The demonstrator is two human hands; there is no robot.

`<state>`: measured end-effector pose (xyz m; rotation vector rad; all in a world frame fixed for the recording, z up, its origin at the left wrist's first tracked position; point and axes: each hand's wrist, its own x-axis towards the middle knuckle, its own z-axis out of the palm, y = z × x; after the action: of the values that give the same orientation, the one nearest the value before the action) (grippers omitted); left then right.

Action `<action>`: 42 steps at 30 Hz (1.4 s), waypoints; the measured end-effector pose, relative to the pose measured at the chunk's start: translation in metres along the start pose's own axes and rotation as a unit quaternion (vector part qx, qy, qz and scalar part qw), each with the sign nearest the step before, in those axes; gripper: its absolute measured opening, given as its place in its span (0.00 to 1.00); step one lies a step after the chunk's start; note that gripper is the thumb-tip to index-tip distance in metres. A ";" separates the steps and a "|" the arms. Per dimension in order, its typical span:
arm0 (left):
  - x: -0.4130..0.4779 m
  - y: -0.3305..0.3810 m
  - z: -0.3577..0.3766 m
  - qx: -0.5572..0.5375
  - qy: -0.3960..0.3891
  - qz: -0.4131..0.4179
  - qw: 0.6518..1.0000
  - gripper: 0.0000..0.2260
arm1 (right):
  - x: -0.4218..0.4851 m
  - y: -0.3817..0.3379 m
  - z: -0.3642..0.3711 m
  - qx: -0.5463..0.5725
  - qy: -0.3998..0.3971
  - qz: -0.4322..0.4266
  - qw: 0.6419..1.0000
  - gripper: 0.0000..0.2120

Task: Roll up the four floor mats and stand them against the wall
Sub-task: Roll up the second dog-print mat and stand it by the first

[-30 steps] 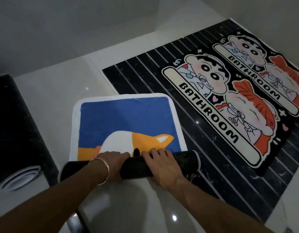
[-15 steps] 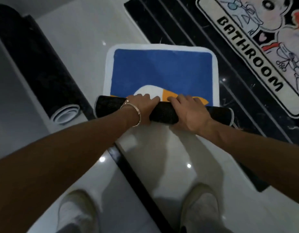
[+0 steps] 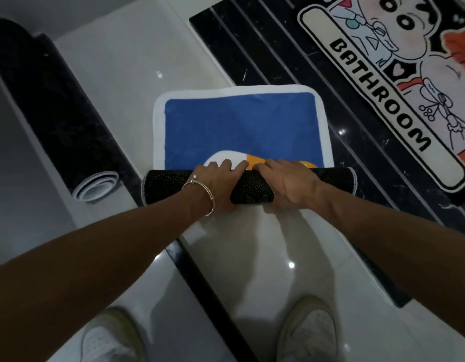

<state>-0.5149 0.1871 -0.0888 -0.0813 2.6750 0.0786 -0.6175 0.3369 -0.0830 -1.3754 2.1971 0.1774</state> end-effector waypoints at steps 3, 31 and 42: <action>0.000 0.002 0.000 0.026 0.020 0.014 0.999 0.33 | 0.008 0.005 -0.007 0.078 -0.076 0.012 0.994 0.39; 0.019 0.001 -0.013 -0.129 -0.149 0.064 0.978 0.38 | -0.004 0.006 -0.010 0.121 -0.153 -0.022 0.981 0.37; 0.011 0.017 -0.016 -0.085 -0.125 0.056 0.987 0.34 | -0.010 0.002 -0.006 0.024 -0.079 -0.053 0.995 0.39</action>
<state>-0.5329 0.2025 -0.0788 0.0240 2.4165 0.3313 -0.6180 0.3430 -0.0730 -1.3966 1.9821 0.1862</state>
